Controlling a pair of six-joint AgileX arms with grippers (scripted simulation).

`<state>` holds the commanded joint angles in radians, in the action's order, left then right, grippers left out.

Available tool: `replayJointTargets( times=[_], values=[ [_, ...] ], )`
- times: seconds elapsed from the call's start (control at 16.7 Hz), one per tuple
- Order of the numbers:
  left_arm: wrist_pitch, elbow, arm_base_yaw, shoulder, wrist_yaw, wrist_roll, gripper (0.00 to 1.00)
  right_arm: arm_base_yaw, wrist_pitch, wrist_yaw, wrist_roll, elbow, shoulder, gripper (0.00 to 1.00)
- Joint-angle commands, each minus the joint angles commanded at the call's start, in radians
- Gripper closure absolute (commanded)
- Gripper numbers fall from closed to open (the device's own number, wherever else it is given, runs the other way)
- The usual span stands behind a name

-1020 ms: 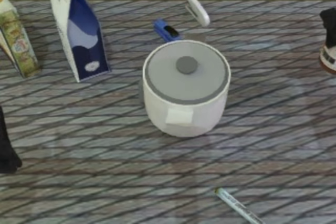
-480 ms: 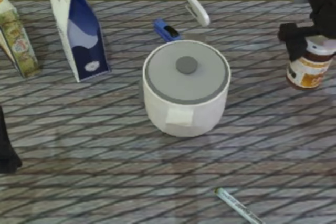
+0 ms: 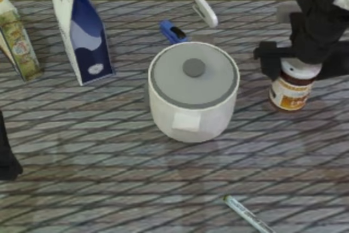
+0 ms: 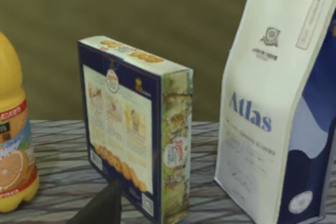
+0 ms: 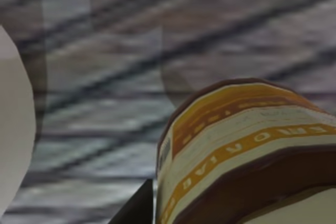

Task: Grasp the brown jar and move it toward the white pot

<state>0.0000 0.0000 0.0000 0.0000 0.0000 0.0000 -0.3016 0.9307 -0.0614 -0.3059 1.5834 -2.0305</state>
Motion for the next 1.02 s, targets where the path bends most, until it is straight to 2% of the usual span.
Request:
replayJointTargets(
  times=[0.24,0.66,0.9,1.02],
  values=[
    [0.000,0.000,0.000,0.000,0.000,0.000,0.00,0.004,-0.001,0.003,0.000,0.001,-0.006,1.00],
    [0.000,0.000,0.000,0.000,0.000,0.000,0.00,0.002,-0.160,0.000,0.001,-0.087,-0.072,1.00],
    [0.000,0.000,0.000,0.000,0.000,0.000,0.00,0.002,-0.166,0.000,0.001,-0.090,-0.075,1.00],
    [0.000,0.000,0.000,0.000,0.000,0.000,0.00,0.002,-0.166,0.000,0.001,-0.090,-0.075,0.85]
  ],
)
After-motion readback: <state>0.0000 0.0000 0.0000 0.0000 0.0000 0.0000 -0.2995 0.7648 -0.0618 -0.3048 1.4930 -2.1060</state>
